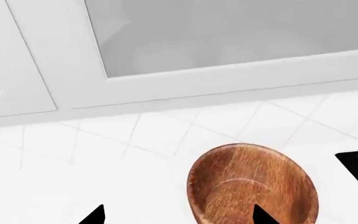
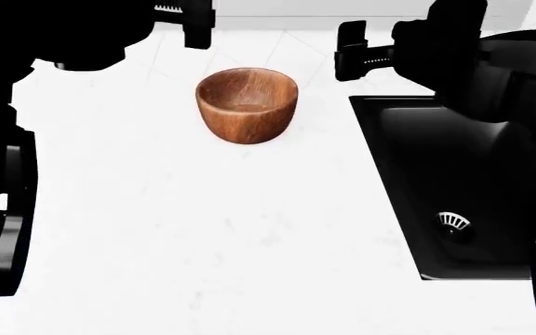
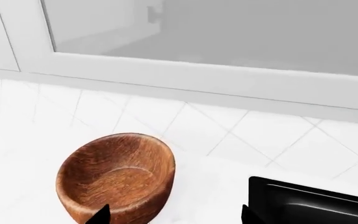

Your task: Place the two vegetables and bowl onto the tray for setting up a vegetable dip station.

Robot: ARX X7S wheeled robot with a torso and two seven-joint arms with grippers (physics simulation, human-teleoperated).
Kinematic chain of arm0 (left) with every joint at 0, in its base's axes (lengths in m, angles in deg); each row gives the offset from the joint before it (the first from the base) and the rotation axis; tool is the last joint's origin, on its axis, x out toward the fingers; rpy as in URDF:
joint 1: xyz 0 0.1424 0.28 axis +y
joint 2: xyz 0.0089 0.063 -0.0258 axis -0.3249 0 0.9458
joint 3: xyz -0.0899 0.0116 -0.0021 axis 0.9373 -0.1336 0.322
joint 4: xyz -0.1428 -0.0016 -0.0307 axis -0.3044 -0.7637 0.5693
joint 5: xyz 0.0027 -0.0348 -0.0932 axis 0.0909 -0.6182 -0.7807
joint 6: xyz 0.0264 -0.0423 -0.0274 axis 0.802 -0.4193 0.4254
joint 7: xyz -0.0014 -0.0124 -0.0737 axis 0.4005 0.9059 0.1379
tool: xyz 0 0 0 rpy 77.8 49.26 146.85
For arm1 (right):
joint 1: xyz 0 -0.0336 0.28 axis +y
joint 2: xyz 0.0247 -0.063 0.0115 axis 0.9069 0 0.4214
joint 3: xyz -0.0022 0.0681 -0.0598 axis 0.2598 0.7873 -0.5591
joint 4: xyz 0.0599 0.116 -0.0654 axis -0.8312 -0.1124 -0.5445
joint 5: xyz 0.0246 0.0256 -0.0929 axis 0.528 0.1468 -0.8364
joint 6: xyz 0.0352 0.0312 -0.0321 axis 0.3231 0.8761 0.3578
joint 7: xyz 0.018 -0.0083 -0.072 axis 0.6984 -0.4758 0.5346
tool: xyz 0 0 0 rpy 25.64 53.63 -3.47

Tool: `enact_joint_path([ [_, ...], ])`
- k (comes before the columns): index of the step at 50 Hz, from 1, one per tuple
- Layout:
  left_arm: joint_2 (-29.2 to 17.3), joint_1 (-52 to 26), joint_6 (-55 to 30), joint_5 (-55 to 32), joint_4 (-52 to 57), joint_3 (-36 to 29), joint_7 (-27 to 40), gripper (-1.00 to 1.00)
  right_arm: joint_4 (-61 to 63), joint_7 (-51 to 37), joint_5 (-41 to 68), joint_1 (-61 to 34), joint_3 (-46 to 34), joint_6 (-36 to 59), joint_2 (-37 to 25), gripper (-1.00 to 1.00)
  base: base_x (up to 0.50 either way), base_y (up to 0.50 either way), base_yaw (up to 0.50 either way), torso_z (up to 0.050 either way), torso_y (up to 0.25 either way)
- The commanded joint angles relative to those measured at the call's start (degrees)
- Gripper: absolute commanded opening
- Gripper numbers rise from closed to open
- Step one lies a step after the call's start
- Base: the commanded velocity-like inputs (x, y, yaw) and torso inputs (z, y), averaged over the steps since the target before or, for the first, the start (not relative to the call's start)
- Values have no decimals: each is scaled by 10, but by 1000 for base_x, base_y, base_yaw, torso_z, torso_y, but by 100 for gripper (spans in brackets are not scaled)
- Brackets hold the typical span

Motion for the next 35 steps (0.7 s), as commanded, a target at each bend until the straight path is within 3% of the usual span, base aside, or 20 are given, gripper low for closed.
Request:
enact_joint_path([
  [1,7,-3,-24,-21,-30,13,7,100,3,-1,2,-2,0,-3,0,100,0,0,0,0,0],
  [6,27,-17,-76,-49,-83,55,71,100,1,-20,6,-5,13,2,-1,100,0,0,0,0,0],
  [14,53,-76,-26,0,-195,-16,-28,100,-5,-31,7,-12,17,3,2,100,0,0,0,0,1],
  [24,54,-79,-34,-6,-183,-18,-18,100,12,-27,19,0,13,16,-9,100,375,0,0,0,0],
  [35,55,-73,-42,-18,-208,-4,-4,100,-4,-27,12,-3,4,12,-3,100,7,0,0,0,0],
])
